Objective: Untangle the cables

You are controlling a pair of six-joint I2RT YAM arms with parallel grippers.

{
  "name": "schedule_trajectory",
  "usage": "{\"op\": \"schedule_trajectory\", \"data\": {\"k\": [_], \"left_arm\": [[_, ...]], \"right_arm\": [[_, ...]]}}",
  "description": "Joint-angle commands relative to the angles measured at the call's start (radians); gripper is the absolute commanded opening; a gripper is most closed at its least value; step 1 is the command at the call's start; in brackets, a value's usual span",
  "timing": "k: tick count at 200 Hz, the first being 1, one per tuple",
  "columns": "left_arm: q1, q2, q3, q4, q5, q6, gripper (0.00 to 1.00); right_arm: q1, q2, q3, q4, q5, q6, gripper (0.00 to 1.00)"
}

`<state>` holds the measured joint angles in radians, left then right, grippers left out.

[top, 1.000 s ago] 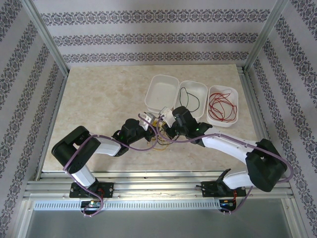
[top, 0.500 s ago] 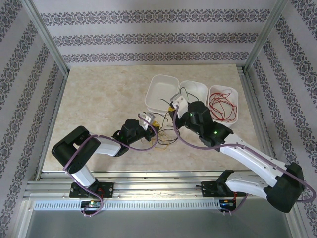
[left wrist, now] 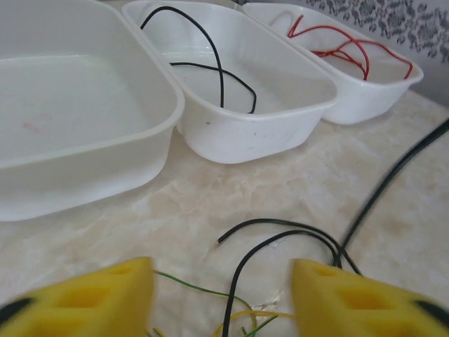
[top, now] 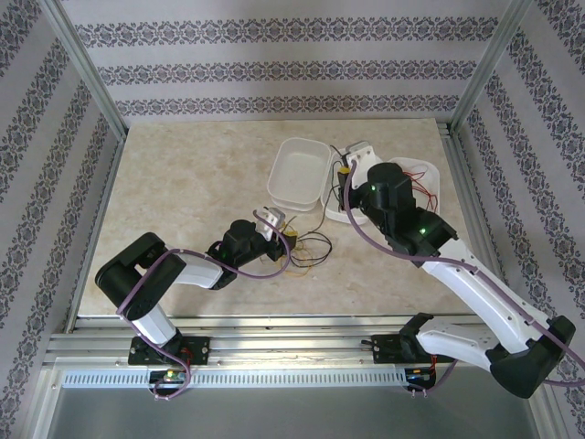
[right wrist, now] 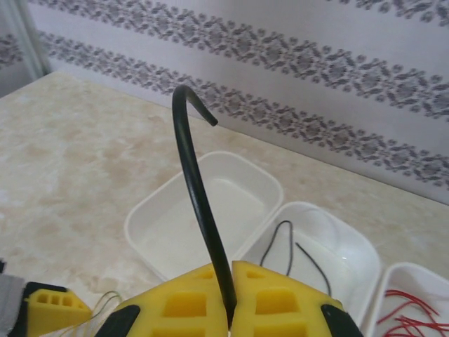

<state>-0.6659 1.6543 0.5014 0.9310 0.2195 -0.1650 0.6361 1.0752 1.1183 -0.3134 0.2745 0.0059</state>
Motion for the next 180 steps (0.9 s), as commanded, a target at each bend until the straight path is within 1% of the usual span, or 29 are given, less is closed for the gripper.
{"op": "schedule_trajectory", "data": {"k": [1,18,28,37,43,48,72,78,101,133,180], "left_arm": [[0.005,-0.058,0.01,0.025,0.041,-0.017,0.69],[0.005,-0.099,0.014,0.012,0.048,-0.013,0.73],[0.005,-0.121,0.011,0.01,0.042,-0.008,0.77],[0.005,-0.141,0.007,0.008,0.041,-0.004,0.82],[0.005,-0.153,0.005,0.007,0.045,-0.001,0.91],[0.005,-0.167,0.005,0.005,0.046,0.001,0.93],[0.005,-0.21,0.002,-0.023,0.046,0.004,0.96],[0.005,-0.219,-0.001,-0.027,0.04,0.003,0.98],[0.005,-0.251,-0.014,-0.031,0.005,0.005,0.99],[0.005,-0.278,-0.018,-0.073,-0.039,0.011,0.99],[0.005,-0.288,-0.021,-0.113,-0.107,0.002,0.99]], "right_arm": [[-0.026,0.025,0.053,-0.09,0.105,0.019,0.0],[-0.052,0.032,0.08,-0.117,0.136,0.022,0.0],[-0.07,0.033,0.098,-0.131,0.147,0.026,0.0],[-0.091,0.036,0.116,-0.144,0.158,0.032,0.0],[-0.106,0.039,0.127,-0.152,0.162,0.035,0.0],[-0.117,0.041,0.136,-0.157,0.164,0.038,0.0],[-0.159,0.05,0.163,-0.165,0.161,0.043,0.0],[-0.168,0.056,0.168,-0.166,0.165,0.043,0.0],[-0.192,0.095,0.185,-0.168,0.187,0.033,0.0],[-0.228,0.198,0.23,-0.167,0.219,0.02,0.0],[-0.264,0.346,0.327,-0.141,0.19,0.037,0.0]]}}
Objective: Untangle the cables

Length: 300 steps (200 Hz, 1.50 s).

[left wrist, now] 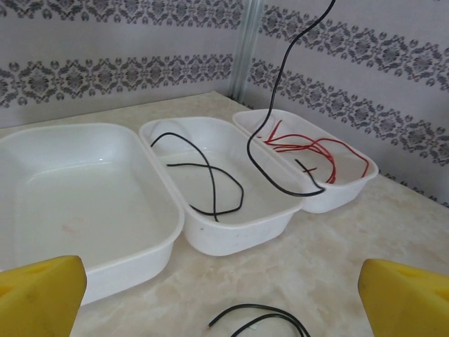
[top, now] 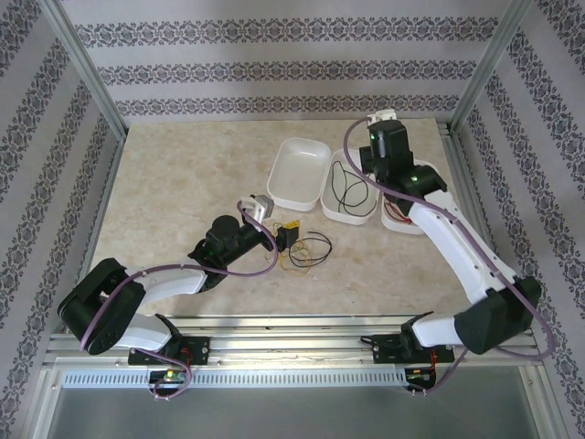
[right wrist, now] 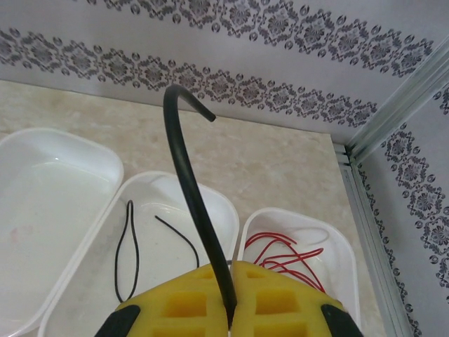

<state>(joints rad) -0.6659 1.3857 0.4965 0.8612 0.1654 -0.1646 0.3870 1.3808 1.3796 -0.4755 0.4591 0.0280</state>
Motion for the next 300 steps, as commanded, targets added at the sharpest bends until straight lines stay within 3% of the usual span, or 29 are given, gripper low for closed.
{"op": "schedule_trajectory", "data": {"k": [1,137,182,219,300], "left_arm": [[0.004,-0.019,-0.016,-0.046,-0.053,0.002,0.99],[0.005,0.027,-0.026,-0.044,-0.063,-0.038,0.99],[0.005,0.031,-0.03,-0.049,-0.061,-0.042,0.99],[0.005,0.034,-0.034,-0.044,-0.066,-0.046,0.99],[0.005,0.047,-0.023,-0.043,-0.055,-0.05,0.99]], "right_arm": [[-0.015,0.044,0.067,0.022,0.005,0.015,0.0],[-0.071,0.34,0.169,0.084,-0.013,0.073,0.0],[-0.077,0.393,0.15,-0.019,-0.036,0.104,0.0],[-0.091,0.389,0.091,-0.072,-0.06,0.141,0.07],[-0.115,0.483,0.08,-0.158,-0.051,0.146,0.04]]}}
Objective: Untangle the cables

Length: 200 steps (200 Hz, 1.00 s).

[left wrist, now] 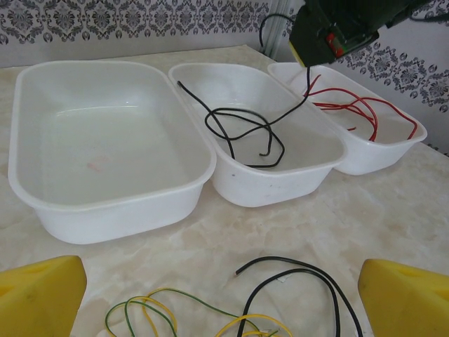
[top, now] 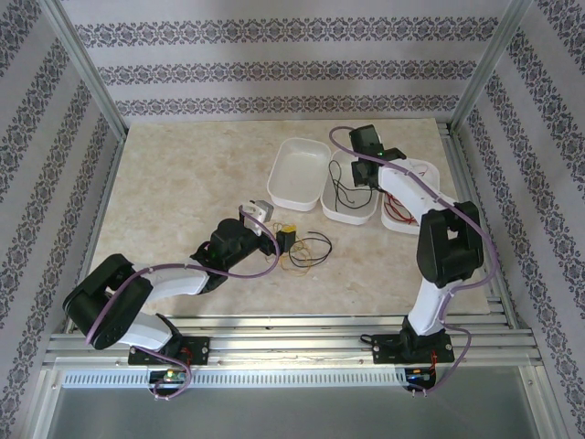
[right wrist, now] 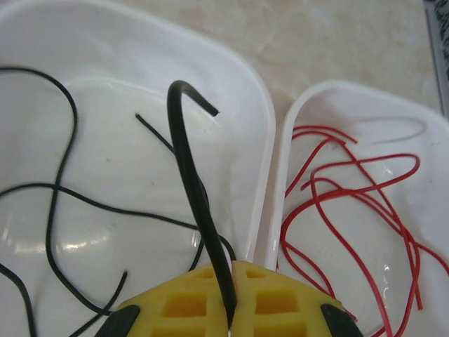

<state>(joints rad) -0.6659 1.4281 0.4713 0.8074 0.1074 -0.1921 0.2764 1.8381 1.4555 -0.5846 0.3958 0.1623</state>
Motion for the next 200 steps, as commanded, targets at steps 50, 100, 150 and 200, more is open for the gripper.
{"op": "schedule_trajectory", "data": {"k": [50,100,150,200], "left_arm": [[0.005,0.005,0.003,0.007,0.003,-0.023,0.99],[0.005,0.007,0.002,0.001,-0.002,-0.02,0.99],[0.005,0.009,0.0,0.003,-0.004,-0.018,0.99],[0.005,0.018,0.0,0.016,0.0,-0.02,0.99]], "right_arm": [[-0.005,0.094,0.04,-0.07,-0.036,0.002,0.12],[-0.004,0.138,0.091,-0.133,-0.172,0.001,0.22],[-0.003,0.071,0.111,-0.18,-0.257,0.009,0.37],[-0.001,-0.006,0.092,-0.156,-0.369,0.029,0.44]]}}
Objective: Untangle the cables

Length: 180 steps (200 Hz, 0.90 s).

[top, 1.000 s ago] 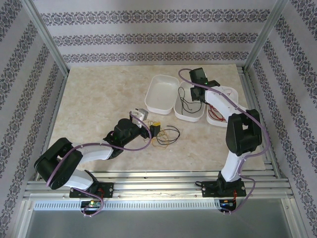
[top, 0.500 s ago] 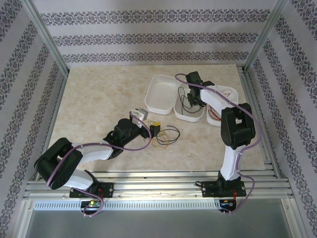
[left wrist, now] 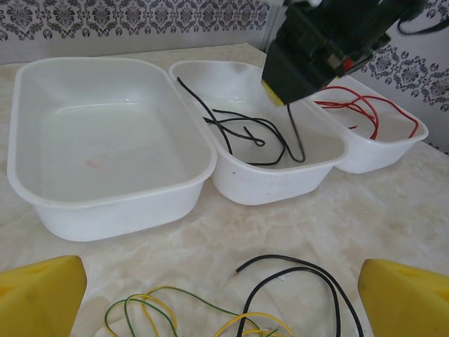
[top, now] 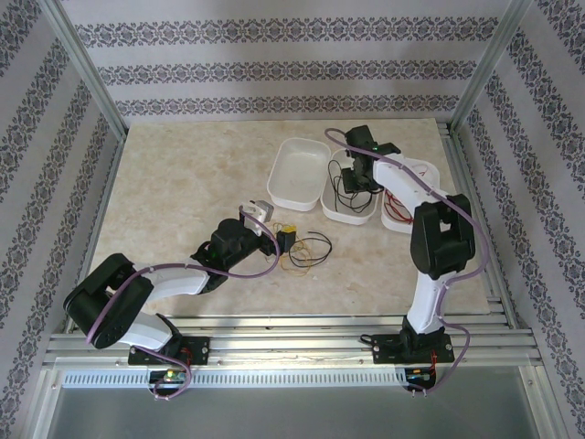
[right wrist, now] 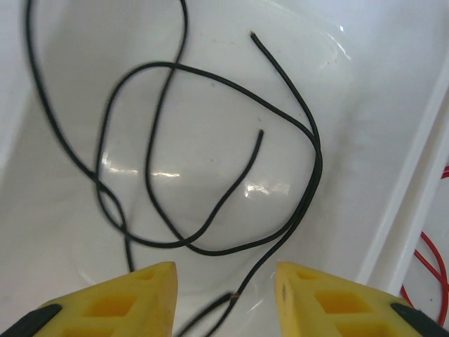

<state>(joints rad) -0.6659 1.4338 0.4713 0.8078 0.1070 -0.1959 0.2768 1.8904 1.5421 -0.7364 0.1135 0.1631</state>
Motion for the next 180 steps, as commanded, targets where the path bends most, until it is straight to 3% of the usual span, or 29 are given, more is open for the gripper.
{"op": "schedule_trajectory", "data": {"k": [1,54,113,143,161,180], "left_arm": [[0.005,0.012,0.001,0.016,0.0,-0.016,0.99],[0.005,0.009,0.004,0.012,-0.001,-0.017,0.99],[0.005,0.006,0.008,0.004,0.002,-0.018,0.99],[0.005,-0.002,0.004,-0.001,-0.002,-0.018,0.99],[0.005,-0.007,-0.001,-0.004,-0.009,-0.019,0.99],[0.005,-0.008,-0.003,-0.008,-0.016,-0.017,0.99]], "right_arm": [[-0.001,-0.058,0.005,-0.003,-0.089,0.029,0.44],[0.018,0.001,0.031,0.04,-0.161,0.057,0.42],[0.06,0.176,0.199,0.025,-0.058,0.041,0.38],[0.055,0.24,0.256,0.002,0.009,0.047,0.29],[0.045,0.26,0.262,0.009,0.005,0.053,0.2],[0.035,0.283,0.268,0.018,-0.029,0.058,0.18]]}}
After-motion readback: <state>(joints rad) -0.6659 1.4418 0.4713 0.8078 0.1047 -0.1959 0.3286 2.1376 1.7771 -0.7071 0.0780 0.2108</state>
